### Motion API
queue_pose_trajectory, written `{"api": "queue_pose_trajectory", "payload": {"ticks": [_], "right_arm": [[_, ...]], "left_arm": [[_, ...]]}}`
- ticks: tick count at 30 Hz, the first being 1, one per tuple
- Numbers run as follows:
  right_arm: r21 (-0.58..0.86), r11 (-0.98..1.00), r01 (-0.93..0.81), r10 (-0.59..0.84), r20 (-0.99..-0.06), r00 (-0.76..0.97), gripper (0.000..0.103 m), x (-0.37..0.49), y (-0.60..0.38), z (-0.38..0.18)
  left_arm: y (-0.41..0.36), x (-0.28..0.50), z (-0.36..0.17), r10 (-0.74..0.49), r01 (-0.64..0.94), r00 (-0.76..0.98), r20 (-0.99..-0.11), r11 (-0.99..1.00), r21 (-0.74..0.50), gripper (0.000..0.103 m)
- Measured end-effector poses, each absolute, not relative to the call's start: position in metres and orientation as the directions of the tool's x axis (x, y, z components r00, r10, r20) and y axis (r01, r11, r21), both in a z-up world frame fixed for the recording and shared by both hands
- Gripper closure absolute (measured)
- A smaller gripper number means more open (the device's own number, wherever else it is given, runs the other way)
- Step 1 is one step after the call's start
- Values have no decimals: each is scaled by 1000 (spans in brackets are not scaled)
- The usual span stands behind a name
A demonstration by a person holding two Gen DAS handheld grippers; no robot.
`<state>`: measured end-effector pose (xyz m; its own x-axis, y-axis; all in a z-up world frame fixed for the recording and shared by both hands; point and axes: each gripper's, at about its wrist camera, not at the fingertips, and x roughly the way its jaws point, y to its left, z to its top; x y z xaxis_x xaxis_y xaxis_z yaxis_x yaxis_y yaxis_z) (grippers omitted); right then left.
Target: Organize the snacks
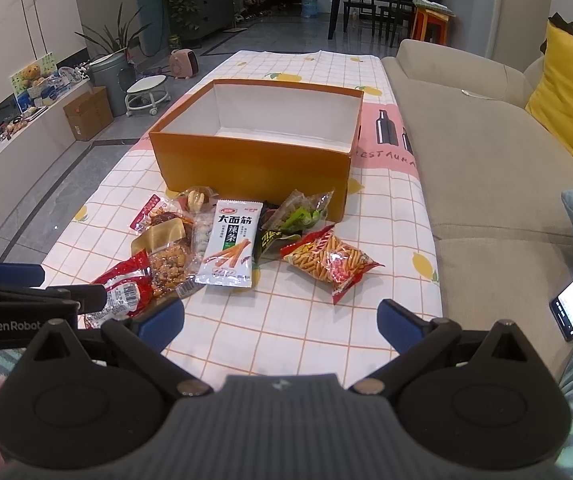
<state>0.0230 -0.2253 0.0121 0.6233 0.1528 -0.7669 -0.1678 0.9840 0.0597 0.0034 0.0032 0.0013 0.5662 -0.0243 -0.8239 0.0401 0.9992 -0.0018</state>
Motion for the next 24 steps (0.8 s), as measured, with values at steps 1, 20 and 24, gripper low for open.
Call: {"api": "queue_pose_trajectory", "payload": {"ticks": [1, 20, 24], "right_arm": [[59, 984, -169, 153, -767, 623, 4, 23, -225, 12], [66, 984, -168, 157, -771, 617, 4, 23, -226, 12], [72, 984, -165, 159, -777, 609, 4, 24, -227, 9]], "left_arm": [[3, 3, 1, -26, 40, 566, -824, 999, -3, 15], [4, 4, 1, -45, 45, 564, -824, 999, -24, 17], [7, 6, -1, -68, 62, 562, -824, 997, -39, 23]]}}
